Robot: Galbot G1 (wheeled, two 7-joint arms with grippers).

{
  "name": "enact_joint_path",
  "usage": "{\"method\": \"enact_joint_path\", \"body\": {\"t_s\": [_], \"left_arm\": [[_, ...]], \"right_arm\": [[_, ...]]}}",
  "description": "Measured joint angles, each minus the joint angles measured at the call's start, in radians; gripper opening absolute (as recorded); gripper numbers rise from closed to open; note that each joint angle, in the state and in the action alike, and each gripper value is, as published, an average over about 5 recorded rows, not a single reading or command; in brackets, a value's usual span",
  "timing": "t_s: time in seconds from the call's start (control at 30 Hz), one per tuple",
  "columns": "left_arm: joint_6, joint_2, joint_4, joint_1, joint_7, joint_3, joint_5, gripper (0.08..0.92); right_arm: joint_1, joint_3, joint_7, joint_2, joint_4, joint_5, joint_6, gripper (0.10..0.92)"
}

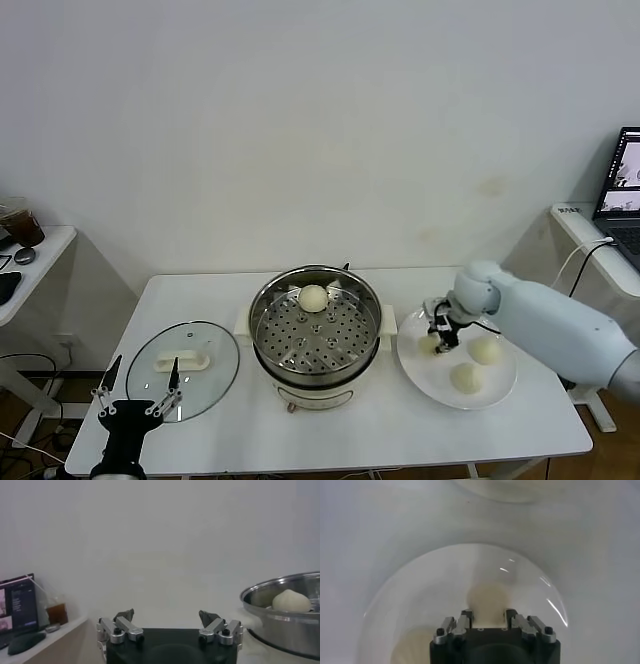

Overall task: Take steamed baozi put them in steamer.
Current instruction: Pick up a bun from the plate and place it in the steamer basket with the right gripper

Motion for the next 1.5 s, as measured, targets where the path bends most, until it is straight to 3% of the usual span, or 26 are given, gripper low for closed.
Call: {"method": "enact_joint_path", "body": {"t_s": [0.37, 0.8, 1.5], "left_arm": [[0.014, 0.024, 0.001, -0.034, 0.002, 0.018, -0.012, 0.823], [0.013, 0.032, 0.004, -0.050, 0.001, 0.012, -0.010, 0.823], [0.006, 0.018, 0.014, -0.067, 0.000, 0.012, 0.023, 0.823]], "right_arm": [[0.367, -0.184, -0.007, -0.007, 0.120, 0.241, -0.065, 0.441], [0.550, -0.335, 0.126, 0.228, 0.196, 0.547, -0.252, 0.441], [0.409, -0.382, 0.255, 0.570, 0.025, 0.635, -0.412, 0.450]]}}
